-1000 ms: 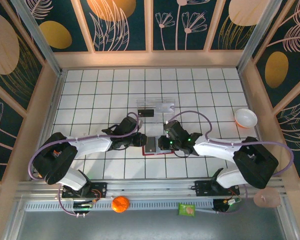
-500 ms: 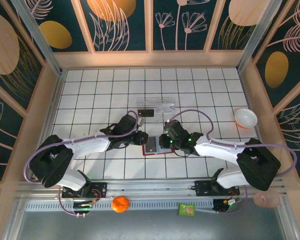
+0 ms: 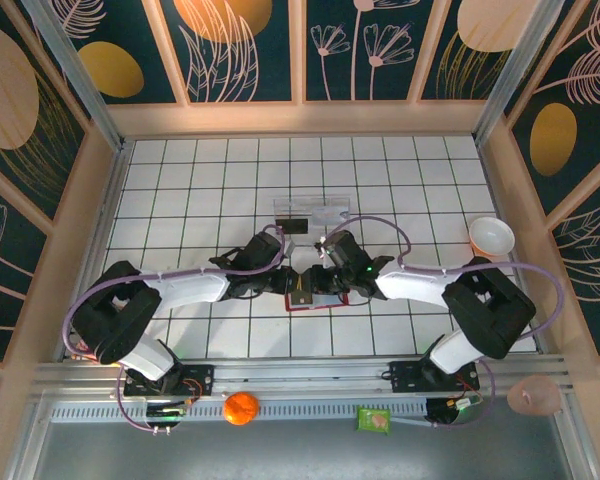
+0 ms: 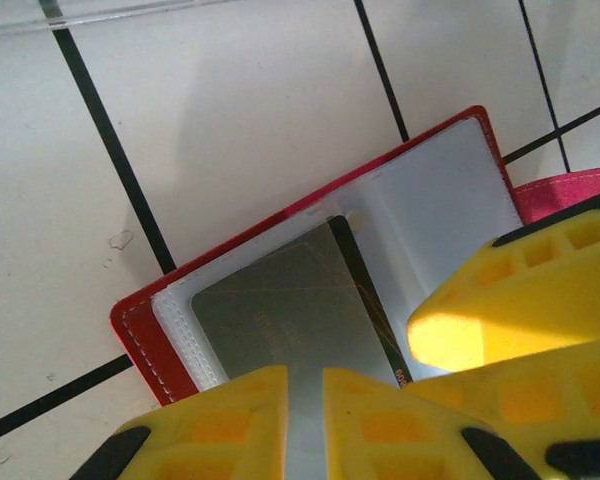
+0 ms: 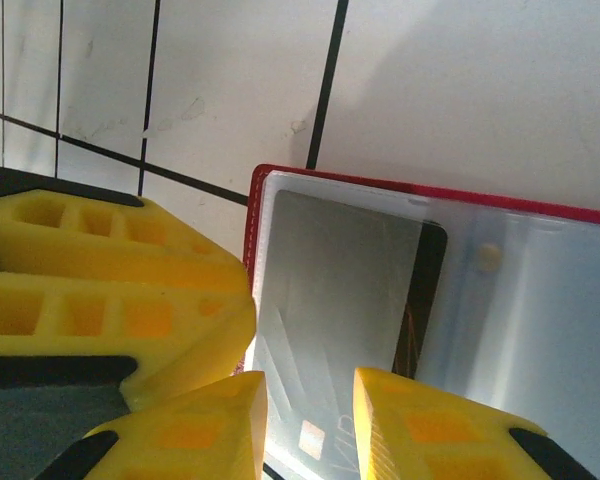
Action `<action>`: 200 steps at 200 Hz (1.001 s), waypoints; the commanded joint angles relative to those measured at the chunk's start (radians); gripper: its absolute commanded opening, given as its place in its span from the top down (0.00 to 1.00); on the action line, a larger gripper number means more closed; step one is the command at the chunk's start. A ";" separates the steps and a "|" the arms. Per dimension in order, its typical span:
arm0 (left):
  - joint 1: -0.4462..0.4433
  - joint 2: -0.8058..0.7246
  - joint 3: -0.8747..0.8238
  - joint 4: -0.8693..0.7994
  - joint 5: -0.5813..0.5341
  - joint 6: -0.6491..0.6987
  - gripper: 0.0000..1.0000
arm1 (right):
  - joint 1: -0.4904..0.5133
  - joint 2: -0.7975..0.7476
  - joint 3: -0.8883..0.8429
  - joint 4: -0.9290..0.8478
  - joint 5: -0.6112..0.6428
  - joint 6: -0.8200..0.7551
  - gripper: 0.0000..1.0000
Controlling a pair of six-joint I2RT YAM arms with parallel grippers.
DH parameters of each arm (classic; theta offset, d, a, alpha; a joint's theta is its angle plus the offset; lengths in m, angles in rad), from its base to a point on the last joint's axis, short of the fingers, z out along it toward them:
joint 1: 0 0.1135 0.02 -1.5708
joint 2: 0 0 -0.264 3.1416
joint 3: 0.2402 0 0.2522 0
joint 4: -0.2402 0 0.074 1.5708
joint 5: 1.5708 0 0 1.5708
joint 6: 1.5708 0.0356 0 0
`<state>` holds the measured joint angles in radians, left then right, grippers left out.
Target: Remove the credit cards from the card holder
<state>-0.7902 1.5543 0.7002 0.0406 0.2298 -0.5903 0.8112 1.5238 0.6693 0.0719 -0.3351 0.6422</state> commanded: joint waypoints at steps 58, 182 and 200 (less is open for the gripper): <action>-0.007 -0.002 -0.024 0.011 -0.006 0.000 0.85 | -0.003 0.036 0.009 0.017 0.003 0.004 0.73; -0.007 -0.016 -0.014 -0.010 -0.014 0.010 0.87 | 0.064 0.021 0.027 -0.117 0.270 0.031 0.74; -0.006 -0.022 -0.010 -0.011 -0.011 0.014 0.87 | 0.074 0.002 0.027 -0.115 0.293 0.027 0.69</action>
<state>-0.7925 1.5558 0.6880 0.0410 0.2245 -0.5903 0.8719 1.5627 0.6815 0.0246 -0.1482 0.6643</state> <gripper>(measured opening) 0.132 0.286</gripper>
